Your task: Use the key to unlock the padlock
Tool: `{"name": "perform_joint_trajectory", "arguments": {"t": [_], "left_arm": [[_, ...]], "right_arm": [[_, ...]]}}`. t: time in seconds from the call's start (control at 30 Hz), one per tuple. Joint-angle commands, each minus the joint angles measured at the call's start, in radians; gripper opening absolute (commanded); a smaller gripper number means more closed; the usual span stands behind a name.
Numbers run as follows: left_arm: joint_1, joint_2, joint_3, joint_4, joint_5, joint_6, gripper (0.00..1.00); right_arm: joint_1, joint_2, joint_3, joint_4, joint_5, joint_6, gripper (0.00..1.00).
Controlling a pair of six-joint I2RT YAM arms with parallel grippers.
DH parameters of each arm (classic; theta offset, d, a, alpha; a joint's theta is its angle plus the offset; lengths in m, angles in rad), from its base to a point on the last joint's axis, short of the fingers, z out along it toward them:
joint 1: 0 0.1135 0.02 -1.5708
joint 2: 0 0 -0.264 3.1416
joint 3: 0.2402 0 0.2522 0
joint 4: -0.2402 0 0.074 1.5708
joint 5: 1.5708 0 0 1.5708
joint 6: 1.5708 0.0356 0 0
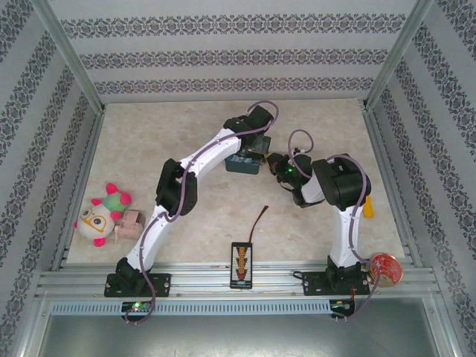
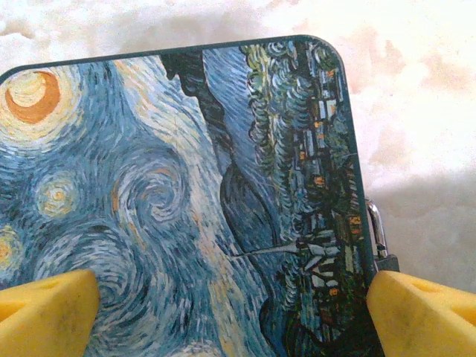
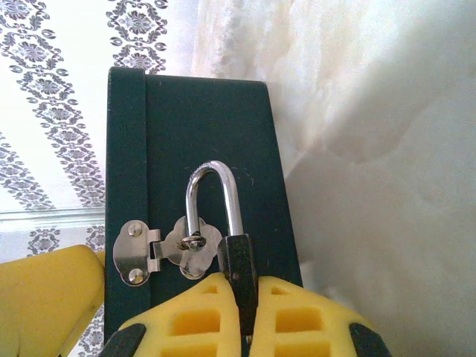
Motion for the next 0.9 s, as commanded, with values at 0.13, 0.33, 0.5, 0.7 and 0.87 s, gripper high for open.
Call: {"name": "perform_joint_trajectory", "arguments": {"t": [0.13, 0.33, 0.5, 0.7, 0.87], "left_arm": [[-0.016, 0.044, -0.122, -0.123, 0.137, 0.024, 0.88], [-0.021, 0.033, -0.194, -0.068, 0.206, 0.017, 0.83], [-0.03, 0.018, -0.257, -0.042, 0.226, 0.02, 0.82], [-0.03, -0.045, -0.378, 0.006, 0.216, 0.011, 0.79], [-0.029, -0.164, -0.544, 0.066, 0.193, 0.026, 0.79]], "right_arm": [[-0.009, 0.014, 0.134, 0.126, 0.002, 0.006, 0.0], [-0.016, 0.025, 0.264, 0.101, -0.105, -0.045, 0.0], [-0.081, 0.01, 0.225, 0.053, -0.057, -0.07, 0.0], [-0.102, -0.141, 0.189, -0.321, -0.05, -0.319, 0.0], [-0.072, -0.343, 0.078, -0.616, -0.041, -0.468, 0.0]]}}
